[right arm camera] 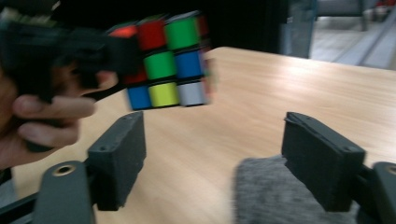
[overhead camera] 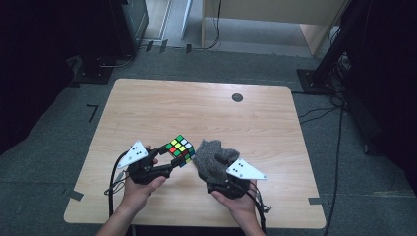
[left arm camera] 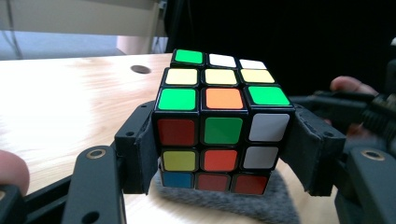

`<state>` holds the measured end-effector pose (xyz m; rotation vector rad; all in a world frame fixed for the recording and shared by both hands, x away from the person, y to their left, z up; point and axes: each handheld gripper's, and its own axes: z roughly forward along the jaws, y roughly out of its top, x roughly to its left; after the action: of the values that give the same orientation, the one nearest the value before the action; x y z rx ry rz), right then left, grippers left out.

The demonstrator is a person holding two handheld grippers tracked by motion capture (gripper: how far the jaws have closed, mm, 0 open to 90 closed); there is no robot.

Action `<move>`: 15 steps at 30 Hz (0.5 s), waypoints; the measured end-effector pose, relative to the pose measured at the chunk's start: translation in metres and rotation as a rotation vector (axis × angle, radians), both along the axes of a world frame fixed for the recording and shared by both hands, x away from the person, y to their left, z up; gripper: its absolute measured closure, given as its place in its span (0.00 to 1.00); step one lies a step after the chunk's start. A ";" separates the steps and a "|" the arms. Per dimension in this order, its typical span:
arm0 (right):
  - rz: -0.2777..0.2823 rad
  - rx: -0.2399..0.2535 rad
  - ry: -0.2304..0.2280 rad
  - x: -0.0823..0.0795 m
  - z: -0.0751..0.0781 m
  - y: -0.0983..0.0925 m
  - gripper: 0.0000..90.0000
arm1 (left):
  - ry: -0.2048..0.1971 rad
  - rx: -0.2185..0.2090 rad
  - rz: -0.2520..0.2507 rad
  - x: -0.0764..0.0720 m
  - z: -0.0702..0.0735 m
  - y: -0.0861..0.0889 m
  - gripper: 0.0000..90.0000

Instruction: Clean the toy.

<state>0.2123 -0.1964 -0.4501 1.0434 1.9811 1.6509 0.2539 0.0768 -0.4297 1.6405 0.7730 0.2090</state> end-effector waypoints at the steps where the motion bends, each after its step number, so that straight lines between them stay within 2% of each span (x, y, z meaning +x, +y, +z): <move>1: 0.012 -0.007 0.000 -0.001 -0.001 0.004 0.21 | 0.004 -0.007 -0.005 -0.002 0.001 -0.003 0.38; 3: 0.018 -0.002 0.012 -0.004 -0.002 0.012 0.16 | 0.013 -0.004 -0.006 -0.005 0.002 -0.009 0.38; 5: 0.015 0.002 0.018 -0.007 -0.003 0.019 0.16 | 0.032 0.000 0.002 -0.010 0.003 -0.016 0.38; 9: -0.008 0.003 0.011 -0.011 -0.004 0.025 0.16 | 0.060 -0.003 -0.019 -0.016 0.002 -0.027 0.38; 13: -0.049 -0.022 0.000 -0.012 -0.007 0.027 0.22 | 0.075 -0.013 -0.056 -0.019 0.001 -0.033 0.38; 15: -0.067 -0.023 -0.004 -0.012 -0.007 0.026 0.27 | 0.079 -0.011 -0.058 -0.020 0.000 -0.034 0.38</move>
<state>0.2000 -0.1703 -0.4571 1.0851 1.9360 1.5900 0.2343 0.0429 -0.4294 1.6666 0.7837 0.0989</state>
